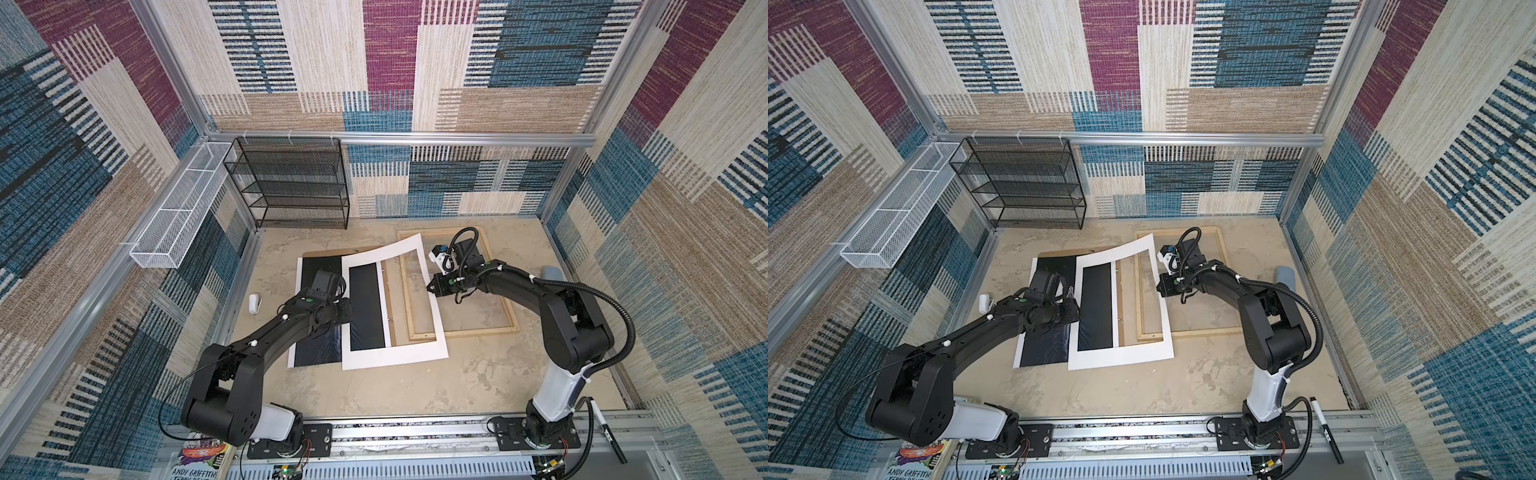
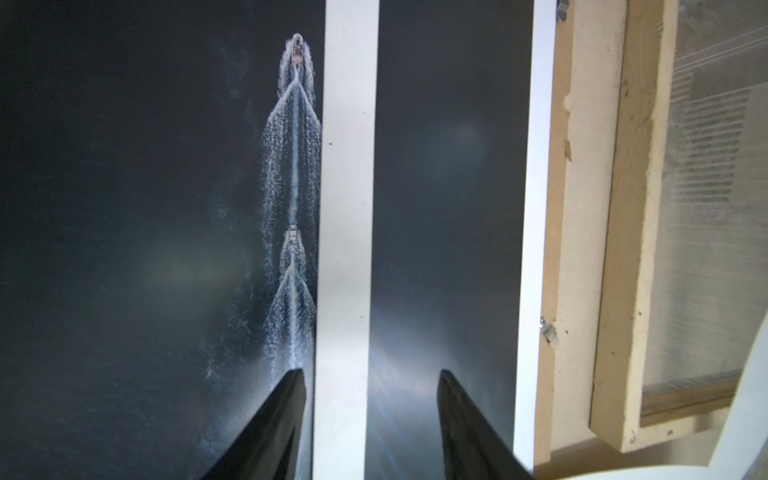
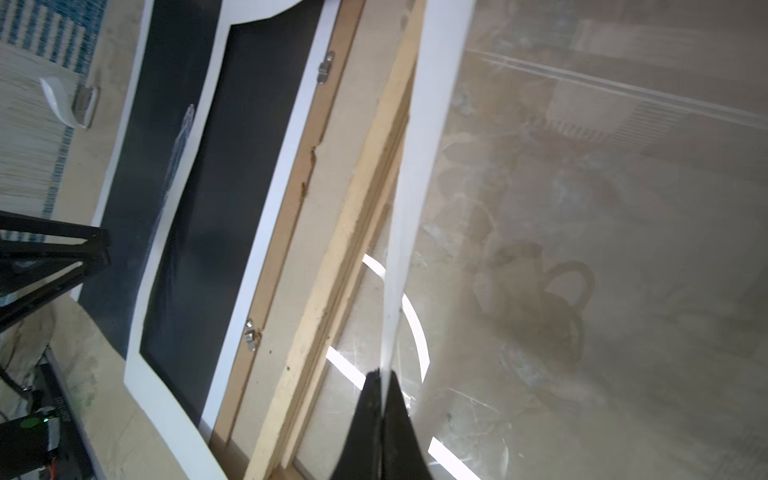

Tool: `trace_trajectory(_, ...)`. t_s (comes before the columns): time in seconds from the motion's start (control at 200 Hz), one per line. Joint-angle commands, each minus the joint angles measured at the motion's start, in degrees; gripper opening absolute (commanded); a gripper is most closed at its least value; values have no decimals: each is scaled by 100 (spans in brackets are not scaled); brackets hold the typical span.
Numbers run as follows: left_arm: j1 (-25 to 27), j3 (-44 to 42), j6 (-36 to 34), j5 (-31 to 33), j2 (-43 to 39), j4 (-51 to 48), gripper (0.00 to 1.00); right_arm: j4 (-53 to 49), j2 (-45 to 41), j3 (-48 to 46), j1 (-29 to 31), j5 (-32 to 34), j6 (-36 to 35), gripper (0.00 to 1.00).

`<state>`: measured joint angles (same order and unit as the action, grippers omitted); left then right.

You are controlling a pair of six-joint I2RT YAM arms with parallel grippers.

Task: Put the photo into the frame

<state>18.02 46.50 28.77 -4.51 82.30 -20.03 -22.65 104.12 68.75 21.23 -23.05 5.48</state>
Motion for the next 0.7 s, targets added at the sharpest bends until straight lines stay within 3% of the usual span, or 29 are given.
trace_trajectory(0.0,0,47,85,-35,122,78,55,-387,-77,-17,-29,813,-88,0)
trace_trajectory(0.2,0,95,84,-213,339,236,55,-484,-99,-46,-58,1306,59,0)
trace_trajectory(0.696,0,211,58,-833,1035,682,53,-369,-97,-72,-58,1120,-12,0)
